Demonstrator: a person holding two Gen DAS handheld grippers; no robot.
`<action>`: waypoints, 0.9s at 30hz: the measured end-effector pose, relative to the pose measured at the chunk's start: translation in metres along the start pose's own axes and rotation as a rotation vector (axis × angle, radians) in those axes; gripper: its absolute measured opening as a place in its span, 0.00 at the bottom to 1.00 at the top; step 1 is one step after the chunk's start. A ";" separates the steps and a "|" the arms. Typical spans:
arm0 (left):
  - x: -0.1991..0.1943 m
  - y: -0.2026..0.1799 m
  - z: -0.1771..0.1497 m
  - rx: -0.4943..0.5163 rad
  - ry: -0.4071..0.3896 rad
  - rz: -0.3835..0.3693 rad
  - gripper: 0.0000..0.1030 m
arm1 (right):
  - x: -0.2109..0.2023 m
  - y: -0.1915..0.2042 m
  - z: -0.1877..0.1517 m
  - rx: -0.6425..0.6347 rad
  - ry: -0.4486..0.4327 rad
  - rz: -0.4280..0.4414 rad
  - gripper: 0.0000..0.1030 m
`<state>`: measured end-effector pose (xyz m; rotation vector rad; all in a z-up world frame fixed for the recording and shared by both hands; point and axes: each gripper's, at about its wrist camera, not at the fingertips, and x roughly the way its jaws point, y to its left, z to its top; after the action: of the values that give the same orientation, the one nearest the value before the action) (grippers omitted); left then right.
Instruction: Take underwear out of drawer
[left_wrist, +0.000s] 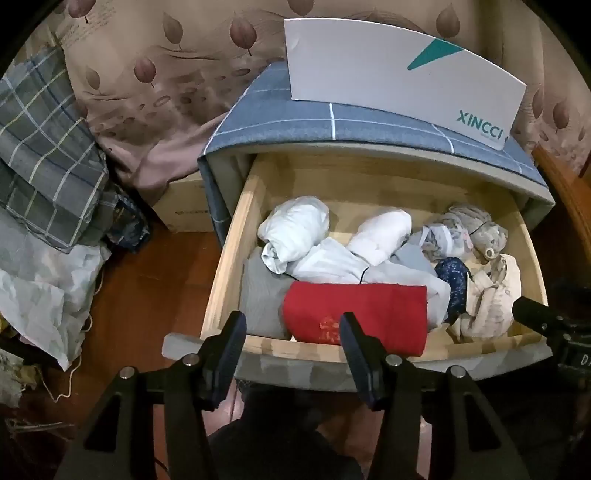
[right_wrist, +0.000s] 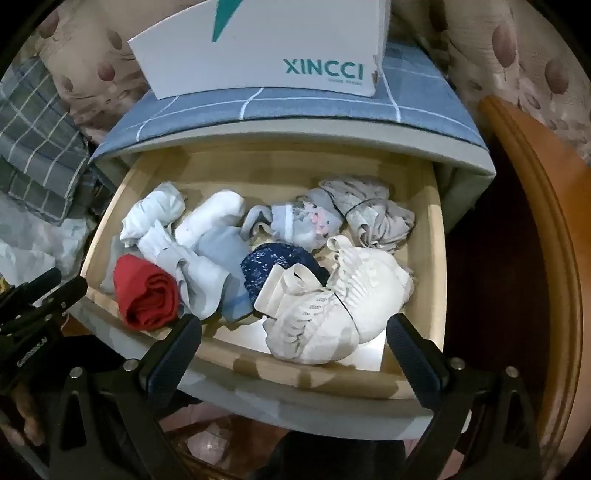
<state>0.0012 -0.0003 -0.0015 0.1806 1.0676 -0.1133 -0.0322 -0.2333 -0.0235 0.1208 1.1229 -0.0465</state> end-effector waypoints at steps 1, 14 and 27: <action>0.001 0.000 0.001 -0.002 0.008 -0.005 0.52 | -0.001 0.001 0.000 0.002 -0.006 0.002 0.96; 0.005 0.006 -0.004 -0.030 0.004 -0.036 0.52 | 0.003 0.000 0.000 0.029 0.012 0.010 0.95; 0.007 0.007 -0.002 -0.023 0.014 -0.040 0.52 | 0.002 -0.004 0.000 0.033 0.009 0.021 0.95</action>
<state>0.0038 0.0069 -0.0078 0.1398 1.0866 -0.1358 -0.0313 -0.2370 -0.0255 0.1627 1.1296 -0.0462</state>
